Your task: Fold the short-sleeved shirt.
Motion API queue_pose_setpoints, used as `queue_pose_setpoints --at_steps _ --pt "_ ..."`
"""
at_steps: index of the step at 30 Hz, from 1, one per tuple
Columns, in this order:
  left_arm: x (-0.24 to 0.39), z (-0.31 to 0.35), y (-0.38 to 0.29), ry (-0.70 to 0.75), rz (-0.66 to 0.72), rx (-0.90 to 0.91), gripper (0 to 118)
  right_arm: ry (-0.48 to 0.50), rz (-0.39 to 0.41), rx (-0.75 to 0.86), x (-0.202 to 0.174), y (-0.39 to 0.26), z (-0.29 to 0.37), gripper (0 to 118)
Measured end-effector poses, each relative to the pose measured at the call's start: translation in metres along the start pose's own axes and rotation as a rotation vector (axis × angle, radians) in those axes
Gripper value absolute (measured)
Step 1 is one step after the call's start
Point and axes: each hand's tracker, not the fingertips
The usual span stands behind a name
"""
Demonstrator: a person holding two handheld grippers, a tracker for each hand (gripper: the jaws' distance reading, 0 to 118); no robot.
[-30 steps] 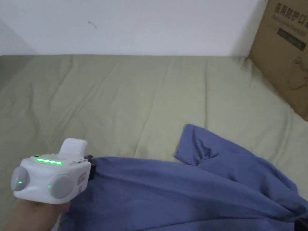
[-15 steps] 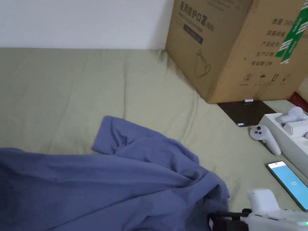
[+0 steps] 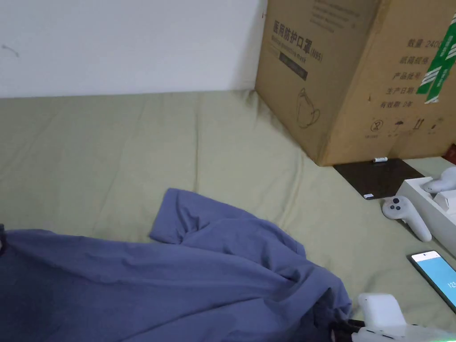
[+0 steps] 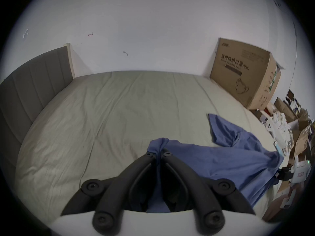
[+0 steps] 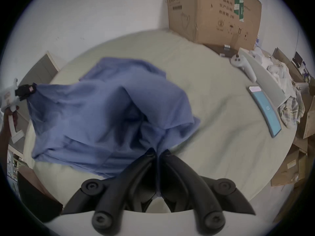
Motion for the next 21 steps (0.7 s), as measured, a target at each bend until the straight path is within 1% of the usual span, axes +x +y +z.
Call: queue_pose_setpoints --at_steps 1,3,5,7,10,11,13,14,16,18,20,21 --pt "-0.002 0.010 0.006 -0.004 0.009 0.015 3 0.002 0.005 0.040 -0.003 0.004 0.015 2" --pt "-0.014 0.023 0.019 -0.009 0.018 0.044 3 -0.005 0.058 0.111 -0.009 0.013 0.047 2" --pt "-0.024 0.046 0.034 -0.030 0.060 0.093 3 0.005 0.103 0.184 -0.014 0.028 0.088 2" --pt "-0.027 0.075 0.049 -0.023 0.077 0.156 3 0.012 0.116 0.250 -0.014 0.043 0.126 2" --pt "-0.042 0.114 0.075 -0.015 0.078 0.214 3 -0.004 0.131 0.361 -0.006 0.070 0.170 2" --pt "-0.061 0.117 0.074 0.000 0.076 0.238 3 -0.012 0.141 0.392 -0.007 0.081 0.185 2" --pt "-0.074 0.140 0.092 0.034 0.071 0.276 3 -0.030 0.170 0.461 -0.009 0.104 0.215 2" --pt "-0.081 0.152 0.101 0.048 0.079 0.310 3 -0.044 0.190 0.485 -0.009 0.116 0.227 2" --pt "-0.089 0.173 0.122 0.058 0.092 0.340 3 -0.067 0.198 0.533 -0.011 0.141 0.248 2" --pt "-0.101 0.192 0.141 0.062 0.099 0.367 3 -0.061 0.219 0.572 -0.012 0.165 0.268 2" --pt "-0.102 0.209 0.164 0.090 0.087 0.398 3 -0.075 0.249 0.608 -0.018 0.194 0.281 2" --pt "-0.106 0.214 0.174 0.093 0.079 0.400 3 -0.074 0.248 0.622 -0.020 0.206 0.286 2"
